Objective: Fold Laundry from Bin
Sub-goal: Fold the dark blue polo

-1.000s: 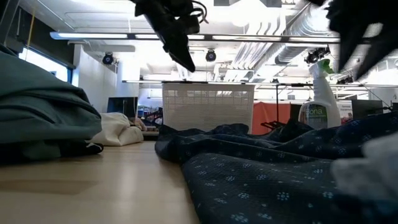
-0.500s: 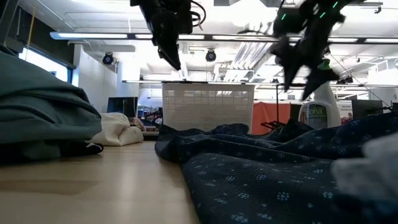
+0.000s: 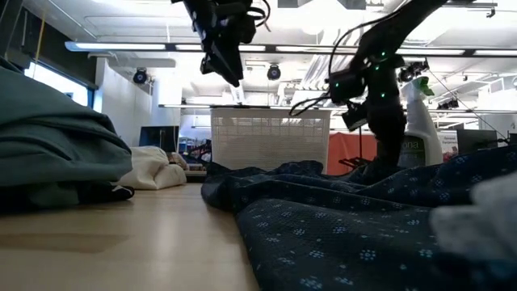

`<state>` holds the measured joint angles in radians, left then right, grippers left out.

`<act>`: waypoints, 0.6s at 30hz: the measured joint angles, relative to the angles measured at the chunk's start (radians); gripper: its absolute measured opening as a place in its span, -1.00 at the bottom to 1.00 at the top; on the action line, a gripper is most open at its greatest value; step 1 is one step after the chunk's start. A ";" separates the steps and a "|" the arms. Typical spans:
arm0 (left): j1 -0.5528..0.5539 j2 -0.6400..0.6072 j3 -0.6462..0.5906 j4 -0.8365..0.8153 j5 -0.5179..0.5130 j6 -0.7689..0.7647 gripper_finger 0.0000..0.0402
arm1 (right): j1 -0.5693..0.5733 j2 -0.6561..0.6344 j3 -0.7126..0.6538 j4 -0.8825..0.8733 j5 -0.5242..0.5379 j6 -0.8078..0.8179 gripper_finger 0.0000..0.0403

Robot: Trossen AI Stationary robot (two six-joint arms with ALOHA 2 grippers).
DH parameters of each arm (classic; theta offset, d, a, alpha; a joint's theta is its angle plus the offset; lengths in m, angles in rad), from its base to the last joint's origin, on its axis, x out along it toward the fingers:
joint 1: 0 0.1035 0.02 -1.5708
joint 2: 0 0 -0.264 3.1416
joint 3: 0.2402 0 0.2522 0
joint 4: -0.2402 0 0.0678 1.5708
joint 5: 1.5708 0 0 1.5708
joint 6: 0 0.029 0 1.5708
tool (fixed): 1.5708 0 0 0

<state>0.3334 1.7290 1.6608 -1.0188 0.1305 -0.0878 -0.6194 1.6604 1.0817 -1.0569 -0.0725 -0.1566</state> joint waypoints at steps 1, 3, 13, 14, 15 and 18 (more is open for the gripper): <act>-0.006 0.000 0.000 0.006 -0.009 -0.020 -0.41 | 0.007 0.012 0.000 0.019 0.012 -0.022 -0.14; -0.016 0.000 0.000 0.025 -0.032 -0.053 -0.41 | 0.020 0.033 0.000 0.045 0.016 -0.059 -0.24; -0.042 0.000 -0.006 -0.019 -0.081 0.008 -0.41 | 0.044 -0.008 0.019 0.015 -0.015 -0.013 -0.93; -0.042 -0.001 -0.019 -0.019 -0.090 0.035 -0.41 | 0.045 -0.046 0.032 -0.015 -0.027 0.031 -0.94; -0.042 -0.001 -0.038 -0.017 -0.099 0.060 -0.41 | 0.049 -0.089 0.043 -0.041 -0.047 0.079 -0.96; -0.023 0.001 -0.103 -0.017 -0.106 0.136 -0.41 | 0.078 -0.246 0.074 -0.054 -0.067 0.242 -0.98</act>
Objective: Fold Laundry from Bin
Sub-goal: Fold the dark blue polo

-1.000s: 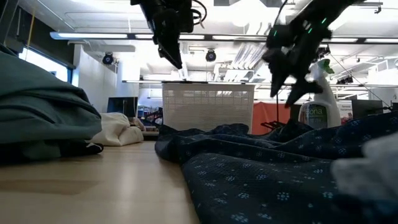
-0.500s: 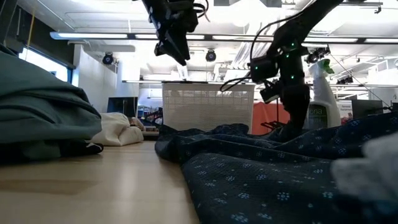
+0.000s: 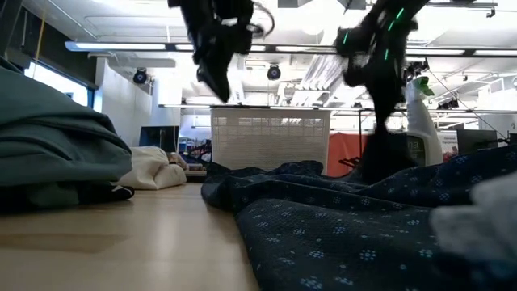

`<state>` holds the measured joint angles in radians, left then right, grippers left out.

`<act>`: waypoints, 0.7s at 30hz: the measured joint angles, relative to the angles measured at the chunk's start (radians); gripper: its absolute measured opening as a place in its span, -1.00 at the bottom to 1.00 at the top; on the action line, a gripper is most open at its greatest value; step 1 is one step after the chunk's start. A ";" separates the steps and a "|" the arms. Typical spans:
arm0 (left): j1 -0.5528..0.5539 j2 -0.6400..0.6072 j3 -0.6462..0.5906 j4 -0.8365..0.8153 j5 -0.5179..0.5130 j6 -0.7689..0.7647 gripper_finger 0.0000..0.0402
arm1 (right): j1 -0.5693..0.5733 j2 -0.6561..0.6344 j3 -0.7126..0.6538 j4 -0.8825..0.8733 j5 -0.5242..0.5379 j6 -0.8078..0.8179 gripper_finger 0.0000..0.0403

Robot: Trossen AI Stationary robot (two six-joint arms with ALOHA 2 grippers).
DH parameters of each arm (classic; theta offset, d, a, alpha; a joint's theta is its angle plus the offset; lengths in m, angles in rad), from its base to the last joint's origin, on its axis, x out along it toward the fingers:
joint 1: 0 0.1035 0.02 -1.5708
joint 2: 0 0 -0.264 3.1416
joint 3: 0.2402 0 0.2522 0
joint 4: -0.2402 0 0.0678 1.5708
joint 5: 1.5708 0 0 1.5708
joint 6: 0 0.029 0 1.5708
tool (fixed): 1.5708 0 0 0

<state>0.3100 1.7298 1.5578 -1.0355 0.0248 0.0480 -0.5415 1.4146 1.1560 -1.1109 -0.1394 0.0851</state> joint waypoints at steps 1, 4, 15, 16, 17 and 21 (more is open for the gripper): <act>0.010 0.000 -0.023 0.005 -0.001 0.023 -0.41 | 0.010 -0.055 0.009 0.017 0.001 0.066 -0.98; 0.039 0.000 -0.092 0.018 -0.006 0.079 -0.41 | 0.036 -0.208 0.013 0.081 0.044 0.282 -0.99; 0.096 0.000 -0.153 0.061 -0.004 0.264 -0.41 | 0.172 -0.379 0.013 0.101 0.433 0.775 -1.00; 0.096 0.000 -0.153 0.061 -0.004 0.268 -0.41 | 0.182 -0.363 0.013 0.162 0.436 0.770 -1.00; 0.096 0.000 -0.153 0.061 -0.004 0.268 -0.41 | 0.191 -0.341 0.013 0.237 0.438 0.758 -1.00; 0.107 -0.016 -0.153 0.022 -0.011 0.247 -0.41 | 0.226 -0.221 0.013 0.631 0.359 0.667 -1.00</act>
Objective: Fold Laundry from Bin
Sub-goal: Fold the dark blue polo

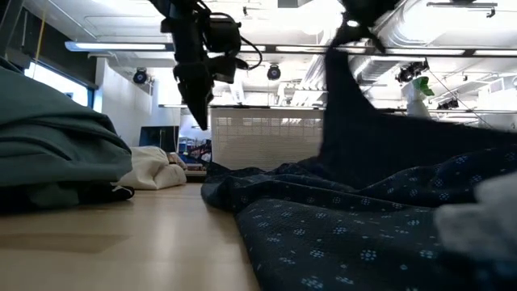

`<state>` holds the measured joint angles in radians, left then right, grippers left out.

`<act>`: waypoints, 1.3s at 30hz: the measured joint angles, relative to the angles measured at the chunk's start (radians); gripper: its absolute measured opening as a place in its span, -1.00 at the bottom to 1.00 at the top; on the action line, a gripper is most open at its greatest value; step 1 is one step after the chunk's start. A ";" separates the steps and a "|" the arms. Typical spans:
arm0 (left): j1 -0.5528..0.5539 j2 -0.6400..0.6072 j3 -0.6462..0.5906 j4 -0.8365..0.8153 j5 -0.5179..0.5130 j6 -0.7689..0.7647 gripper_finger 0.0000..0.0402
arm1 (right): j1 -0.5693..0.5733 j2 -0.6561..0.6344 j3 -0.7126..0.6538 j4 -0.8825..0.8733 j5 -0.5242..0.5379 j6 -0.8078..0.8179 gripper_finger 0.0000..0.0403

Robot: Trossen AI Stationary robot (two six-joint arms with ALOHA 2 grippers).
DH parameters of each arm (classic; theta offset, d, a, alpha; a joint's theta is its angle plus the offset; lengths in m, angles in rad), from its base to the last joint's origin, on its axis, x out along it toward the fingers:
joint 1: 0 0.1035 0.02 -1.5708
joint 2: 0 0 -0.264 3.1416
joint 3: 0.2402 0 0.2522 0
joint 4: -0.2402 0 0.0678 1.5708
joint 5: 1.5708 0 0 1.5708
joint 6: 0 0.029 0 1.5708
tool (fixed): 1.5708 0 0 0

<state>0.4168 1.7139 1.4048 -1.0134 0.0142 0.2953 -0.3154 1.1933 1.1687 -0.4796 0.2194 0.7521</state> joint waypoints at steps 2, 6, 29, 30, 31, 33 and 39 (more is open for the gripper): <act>0.012 -0.027 0.000 -0.022 -0.022 -0.023 -0.41 | 0.018 0.075 0.000 0.177 -0.117 -0.073 -1.00; 0.050 -0.097 0.000 -0.045 -0.078 -0.079 -0.41 | 0.048 0.234 0.000 0.321 -0.324 -0.178 -1.00; 0.028 -0.325 0.001 -0.040 -0.077 -0.395 -0.41 | -0.138 0.366 0.035 -0.144 -0.518 -0.198 -0.44; 0.020 -0.324 0.001 -0.037 -0.077 -0.396 -0.41 | -0.153 0.366 0.038 -0.181 -0.500 -0.190 -0.34; 0.013 -0.322 0.001 -0.033 -0.077 -0.397 -0.41 | -0.169 0.372 0.038 -0.198 -0.495 -0.185 -0.23; 0.003 -0.319 0.001 -0.029 -0.077 -0.397 -0.41 | -0.195 0.399 0.038 -0.180 -0.481 -0.186 -0.02; -0.008 -0.303 0.001 -0.012 -0.077 -0.400 -0.41 | -0.259 0.556 0.039 -0.003 -0.369 -0.143 0.25</act>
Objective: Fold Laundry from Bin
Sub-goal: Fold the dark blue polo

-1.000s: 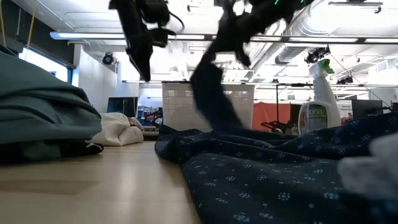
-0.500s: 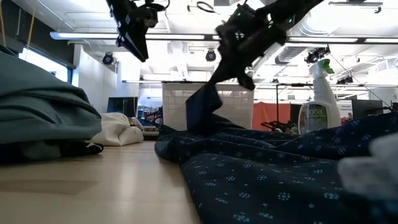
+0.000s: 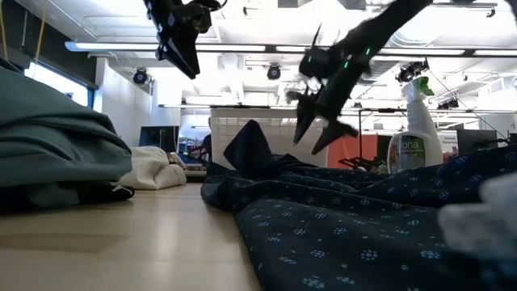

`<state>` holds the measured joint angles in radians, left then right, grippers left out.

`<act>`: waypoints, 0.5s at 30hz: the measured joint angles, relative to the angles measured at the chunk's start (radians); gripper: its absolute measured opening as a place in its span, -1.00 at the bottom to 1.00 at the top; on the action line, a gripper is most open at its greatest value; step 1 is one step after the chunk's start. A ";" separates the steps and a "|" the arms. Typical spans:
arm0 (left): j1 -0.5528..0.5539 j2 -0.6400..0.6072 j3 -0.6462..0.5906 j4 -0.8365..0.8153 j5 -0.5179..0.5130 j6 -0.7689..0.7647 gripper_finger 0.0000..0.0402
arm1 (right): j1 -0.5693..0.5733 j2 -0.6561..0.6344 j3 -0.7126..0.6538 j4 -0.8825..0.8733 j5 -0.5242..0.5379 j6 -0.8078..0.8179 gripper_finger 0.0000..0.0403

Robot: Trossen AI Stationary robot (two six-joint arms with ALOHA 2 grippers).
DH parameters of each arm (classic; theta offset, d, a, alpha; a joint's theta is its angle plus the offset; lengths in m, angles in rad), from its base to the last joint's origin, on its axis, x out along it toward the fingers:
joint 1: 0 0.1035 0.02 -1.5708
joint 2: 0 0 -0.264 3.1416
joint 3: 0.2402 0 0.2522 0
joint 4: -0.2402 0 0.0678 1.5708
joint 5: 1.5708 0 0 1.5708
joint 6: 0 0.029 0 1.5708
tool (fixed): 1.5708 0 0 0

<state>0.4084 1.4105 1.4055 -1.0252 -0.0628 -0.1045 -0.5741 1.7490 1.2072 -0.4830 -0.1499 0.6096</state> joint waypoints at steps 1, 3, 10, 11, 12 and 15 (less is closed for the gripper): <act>0.000 0.000 0.000 0.000 0.000 -0.005 -0.41 | -0.007 0.027 0.000 0.031 0.003 0.019 0.23; -0.002 -0.001 -0.004 0.006 -0.001 -0.017 -0.41 | -0.015 0.070 0.000 0.106 0.004 0.050 0.16; -0.010 -0.001 -0.041 0.010 0.002 -0.026 -0.41 | -0.015 0.155 0.000 0.190 -0.063 0.009 -0.50; -0.011 -0.001 -0.048 0.013 0.001 -0.026 -0.41 | -0.015 0.152 0.000 0.187 -0.076 -0.016 -0.65; -0.012 -0.001 -0.054 0.015 0.002 -0.026 -0.41 | -0.015 0.138 0.000 0.173 -0.087 -0.038 -0.81; -0.019 -0.002 -0.073 0.029 0.002 -0.034 -0.41 | 0.004 0.045 0.009 0.087 -0.064 -0.115 -0.92</act>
<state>0.3897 1.4090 1.3326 -0.9966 -0.0608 -0.1380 -0.5702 1.7937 1.2159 -0.3962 -0.2138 0.4949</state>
